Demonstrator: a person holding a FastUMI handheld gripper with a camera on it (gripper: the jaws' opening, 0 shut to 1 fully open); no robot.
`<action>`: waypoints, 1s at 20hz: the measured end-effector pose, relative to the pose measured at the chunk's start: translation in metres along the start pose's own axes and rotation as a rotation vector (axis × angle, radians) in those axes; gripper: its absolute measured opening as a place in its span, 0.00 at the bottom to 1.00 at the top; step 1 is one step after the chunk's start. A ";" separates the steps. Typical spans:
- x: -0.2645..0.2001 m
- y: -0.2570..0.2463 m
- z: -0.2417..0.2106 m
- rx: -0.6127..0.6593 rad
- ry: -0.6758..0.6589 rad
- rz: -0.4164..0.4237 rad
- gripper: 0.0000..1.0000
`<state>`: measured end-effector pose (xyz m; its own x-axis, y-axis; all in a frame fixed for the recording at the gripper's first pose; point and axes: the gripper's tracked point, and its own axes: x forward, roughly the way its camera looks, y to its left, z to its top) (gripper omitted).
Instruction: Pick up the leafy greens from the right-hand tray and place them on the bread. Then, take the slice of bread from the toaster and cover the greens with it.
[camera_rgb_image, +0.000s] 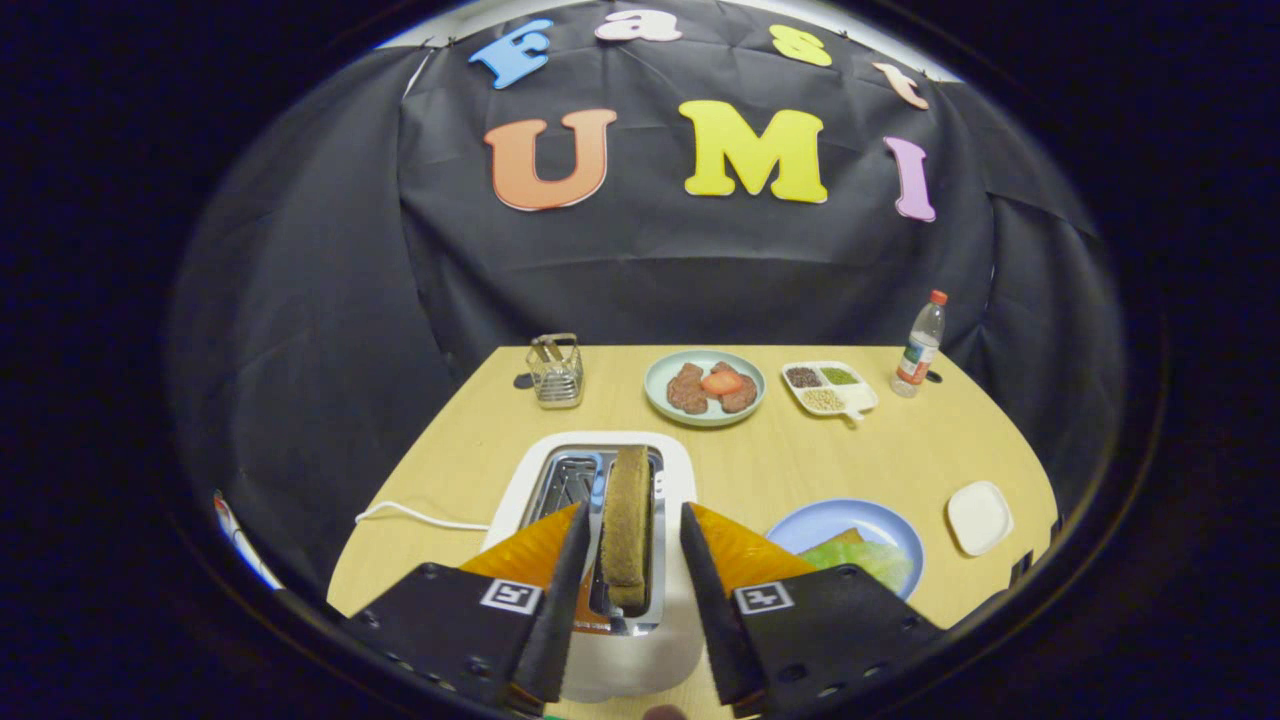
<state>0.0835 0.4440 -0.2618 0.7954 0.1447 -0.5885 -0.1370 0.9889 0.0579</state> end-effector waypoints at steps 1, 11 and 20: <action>0.003 0.001 -0.001 0.000 0.008 0.004 0.48; -0.007 0.001 0.009 -0.001 0.009 0.014 0.02; -0.073 -0.032 0.091 0.110 -0.154 0.122 0.01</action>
<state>0.0837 0.4053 -0.1474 0.8587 0.2589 -0.4422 -0.1796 0.9603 0.2133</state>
